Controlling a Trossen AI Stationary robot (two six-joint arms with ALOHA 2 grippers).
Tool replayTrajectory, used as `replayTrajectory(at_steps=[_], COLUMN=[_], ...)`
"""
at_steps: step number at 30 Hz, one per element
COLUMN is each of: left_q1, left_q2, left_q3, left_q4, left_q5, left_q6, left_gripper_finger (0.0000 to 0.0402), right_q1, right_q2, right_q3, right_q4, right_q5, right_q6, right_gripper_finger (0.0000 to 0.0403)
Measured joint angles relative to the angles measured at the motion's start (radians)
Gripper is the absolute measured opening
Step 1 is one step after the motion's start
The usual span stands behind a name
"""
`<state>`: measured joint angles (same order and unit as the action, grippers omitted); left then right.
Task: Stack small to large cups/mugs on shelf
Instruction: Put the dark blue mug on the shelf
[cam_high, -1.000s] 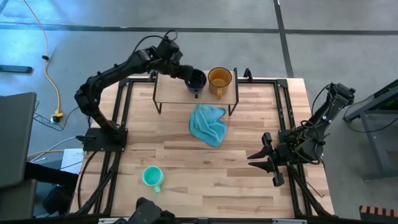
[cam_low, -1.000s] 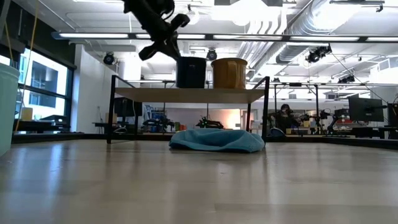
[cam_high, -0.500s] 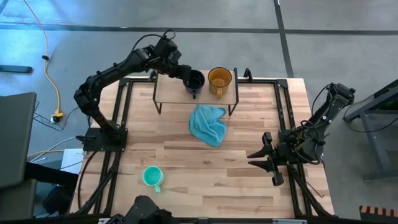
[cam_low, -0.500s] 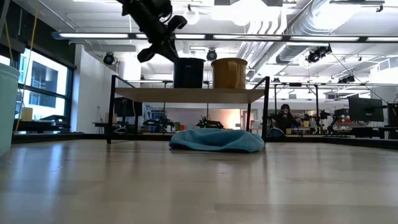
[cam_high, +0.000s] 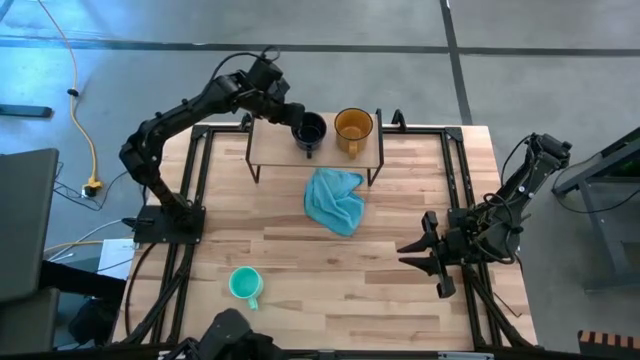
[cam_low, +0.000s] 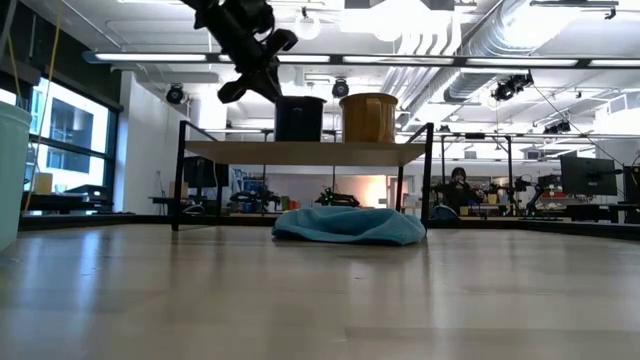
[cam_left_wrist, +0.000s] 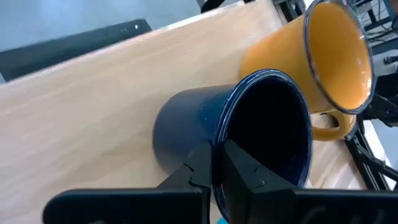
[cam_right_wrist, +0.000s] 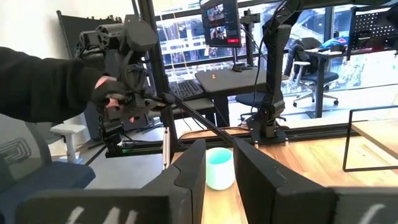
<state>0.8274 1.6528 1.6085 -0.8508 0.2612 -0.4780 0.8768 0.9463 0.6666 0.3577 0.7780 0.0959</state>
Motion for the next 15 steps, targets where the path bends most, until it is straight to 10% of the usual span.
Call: replayTrajectory(at_steps=[15], left_q1=[0.005], left_q2=[0.011], left_q3=[0.001], left_q4=[-0.003], left_q5=[0.028], left_q6=[0.019], left_gripper_finger=[0.0003], right_q1=[-0.02], right_q2=[0.0], right_q3=[0.0], right_q4=[-0.001], right_q5=[-0.002], right_q6=[0.001], right_gripper_finger=[0.0073])
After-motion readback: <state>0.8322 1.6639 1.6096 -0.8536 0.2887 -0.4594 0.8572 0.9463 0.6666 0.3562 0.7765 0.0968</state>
